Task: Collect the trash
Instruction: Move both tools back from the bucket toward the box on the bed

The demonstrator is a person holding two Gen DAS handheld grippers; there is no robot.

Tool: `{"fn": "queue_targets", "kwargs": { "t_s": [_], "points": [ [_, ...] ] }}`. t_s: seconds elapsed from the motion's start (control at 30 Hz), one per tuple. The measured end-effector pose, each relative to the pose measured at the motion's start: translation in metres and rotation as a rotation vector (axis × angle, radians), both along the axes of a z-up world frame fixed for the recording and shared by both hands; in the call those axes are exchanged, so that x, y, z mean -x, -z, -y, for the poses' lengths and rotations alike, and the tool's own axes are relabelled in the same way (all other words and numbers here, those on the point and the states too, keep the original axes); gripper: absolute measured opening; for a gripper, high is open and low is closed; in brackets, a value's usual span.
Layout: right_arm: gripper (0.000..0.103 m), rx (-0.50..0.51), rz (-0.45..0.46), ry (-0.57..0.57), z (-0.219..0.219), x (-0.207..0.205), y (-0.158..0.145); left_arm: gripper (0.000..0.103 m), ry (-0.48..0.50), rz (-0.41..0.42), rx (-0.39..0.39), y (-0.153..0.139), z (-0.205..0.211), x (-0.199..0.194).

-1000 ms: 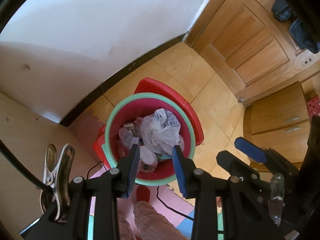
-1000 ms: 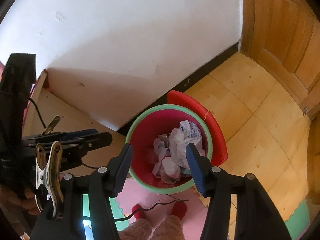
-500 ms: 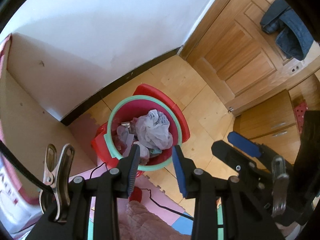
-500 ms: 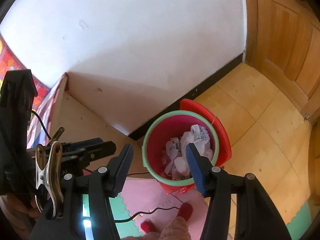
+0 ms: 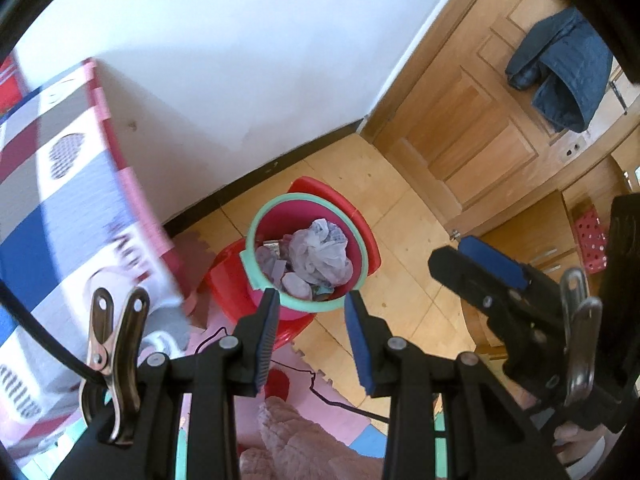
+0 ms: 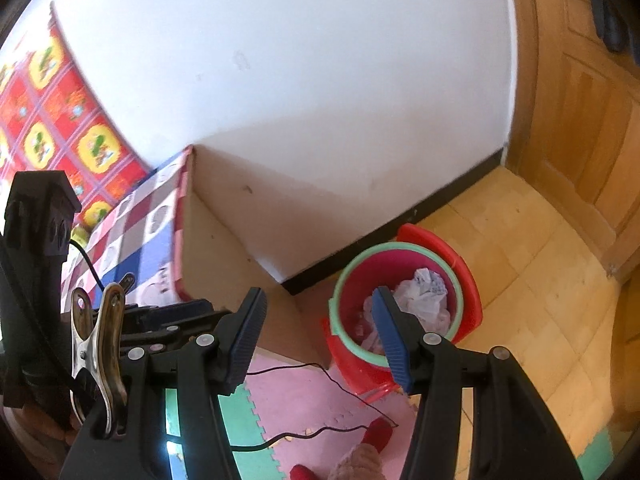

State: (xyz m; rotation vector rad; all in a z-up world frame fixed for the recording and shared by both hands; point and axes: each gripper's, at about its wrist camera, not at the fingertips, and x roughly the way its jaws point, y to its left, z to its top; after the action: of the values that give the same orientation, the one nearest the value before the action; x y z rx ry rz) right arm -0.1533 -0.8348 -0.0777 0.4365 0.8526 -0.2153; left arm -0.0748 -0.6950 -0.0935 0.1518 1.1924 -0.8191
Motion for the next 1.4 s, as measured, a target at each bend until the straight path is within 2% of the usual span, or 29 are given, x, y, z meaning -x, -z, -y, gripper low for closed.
{"fn": "queue_targets", "kwargs": {
  "t_s": [0.3,0.53,0.93,1.4],
  "points": [
    [0.056,0.033,0.053,-0.086,-0.068,0.002,-0.033,0.035,-0.099,0.047,0.036,-0.031,-0.081,0.012],
    [0.056,0.067,0.078,-0.176,-0.127,-0.005,-0.049,0.035,-0.198,0.073,0.032,-0.047,-0.149,0.016],
    [0.056,0.078,0.099,-0.327,-0.225,-0.013,-0.066,0.035,-0.352,0.126,0.011,-0.073,-0.258,0.030],
    [0.056,0.056,0.142,-0.534,-0.329,-0.044,-0.089,0.035,-0.600,0.146,-0.051,-0.099,-0.387,0.028]
  ]
}}
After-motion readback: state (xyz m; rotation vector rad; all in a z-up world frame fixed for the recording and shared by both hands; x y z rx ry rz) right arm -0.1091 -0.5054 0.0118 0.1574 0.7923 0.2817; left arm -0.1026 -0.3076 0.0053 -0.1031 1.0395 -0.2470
